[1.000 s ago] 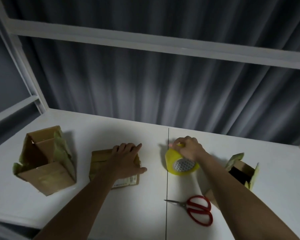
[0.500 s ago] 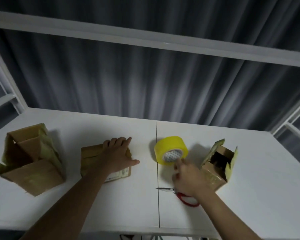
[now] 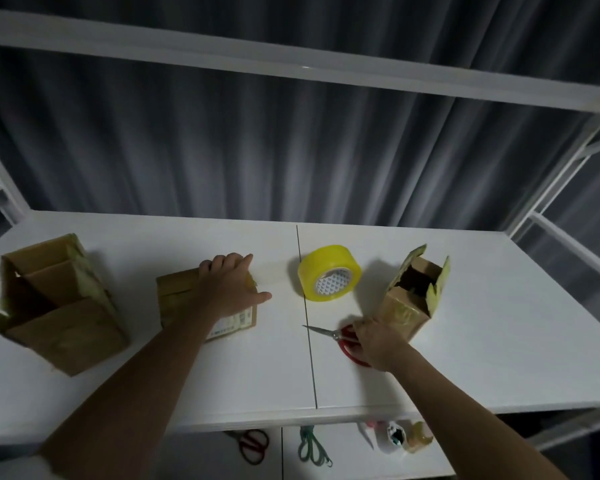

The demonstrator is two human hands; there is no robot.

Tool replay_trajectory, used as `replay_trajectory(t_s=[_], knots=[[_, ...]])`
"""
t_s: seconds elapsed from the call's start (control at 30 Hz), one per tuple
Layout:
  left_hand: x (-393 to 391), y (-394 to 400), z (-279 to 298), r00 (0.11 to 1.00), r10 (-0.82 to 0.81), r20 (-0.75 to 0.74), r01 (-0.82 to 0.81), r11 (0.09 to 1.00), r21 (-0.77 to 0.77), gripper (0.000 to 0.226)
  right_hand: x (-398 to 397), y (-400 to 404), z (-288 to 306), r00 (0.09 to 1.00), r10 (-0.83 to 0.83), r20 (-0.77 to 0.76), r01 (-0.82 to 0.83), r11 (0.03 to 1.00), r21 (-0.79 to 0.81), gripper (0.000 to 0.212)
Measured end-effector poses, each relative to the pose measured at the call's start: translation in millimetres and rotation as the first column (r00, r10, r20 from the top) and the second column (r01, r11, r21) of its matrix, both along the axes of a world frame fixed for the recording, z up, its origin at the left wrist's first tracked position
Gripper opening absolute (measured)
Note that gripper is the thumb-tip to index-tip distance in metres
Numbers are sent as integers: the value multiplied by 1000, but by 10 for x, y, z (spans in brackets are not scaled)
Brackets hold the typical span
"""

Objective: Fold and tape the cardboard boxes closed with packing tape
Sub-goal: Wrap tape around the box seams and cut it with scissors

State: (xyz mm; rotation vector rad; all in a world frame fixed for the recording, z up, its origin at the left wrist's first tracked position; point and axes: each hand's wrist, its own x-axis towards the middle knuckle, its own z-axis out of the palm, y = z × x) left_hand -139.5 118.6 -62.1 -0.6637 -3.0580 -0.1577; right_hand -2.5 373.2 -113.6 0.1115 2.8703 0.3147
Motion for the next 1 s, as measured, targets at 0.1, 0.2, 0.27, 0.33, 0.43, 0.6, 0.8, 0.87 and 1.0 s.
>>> replay_trajectory(t_s=[0.1, 0.2, 0.27, 0.33, 0.43, 0.6, 0.8, 0.87, 1.0], knots=[[-6, -14, -40, 1000, -6, -1, 6, 1000, 15, 90, 97, -31, 110, 994, -52, -95, 24, 961, -274, 40], [-19, -22, -48, 1000, -11, -17, 11, 1000, 12, 91, 210, -151, 213, 959, -266, -99, 94, 628, -772, 18], [-32, -17, -31, 999, -15, -35, 15, 1000, 10, 90, 248, -279, 283, 940, -340, 16, 135, 329, -935, 16], [-33, -13, -25, 999, -15, -35, 15, 1000, 21, 89, 256, -417, 325, 934, -317, 165, 210, 113, -971, 30], [-22, -17, -43, 999, -14, -35, 15, 999, 28, 89, 219, -564, 313, 896, -205, 393, 365, -163, -917, 54], [-12, -12, -49, 998, -23, -51, 25, 999, 34, 88, 36, -719, 260, 860, -176, 480, 435, -241, -868, 76], [-7, -25, -77, 998, -26, -51, 27, 999, 20, 89, -344, -899, 383, 841, -197, 503, 414, -362, -835, 69], [-15, -20, -89, 998, -28, -60, 30, 999, 26, 89, -464, -928, 418, 847, -214, 487, 392, -367, -844, 68], [-28, -28, -100, 998, -20, -58, 22, 999, 37, 88, -485, -947, 422, 859, -349, 374, 296, -257, -920, 58]])
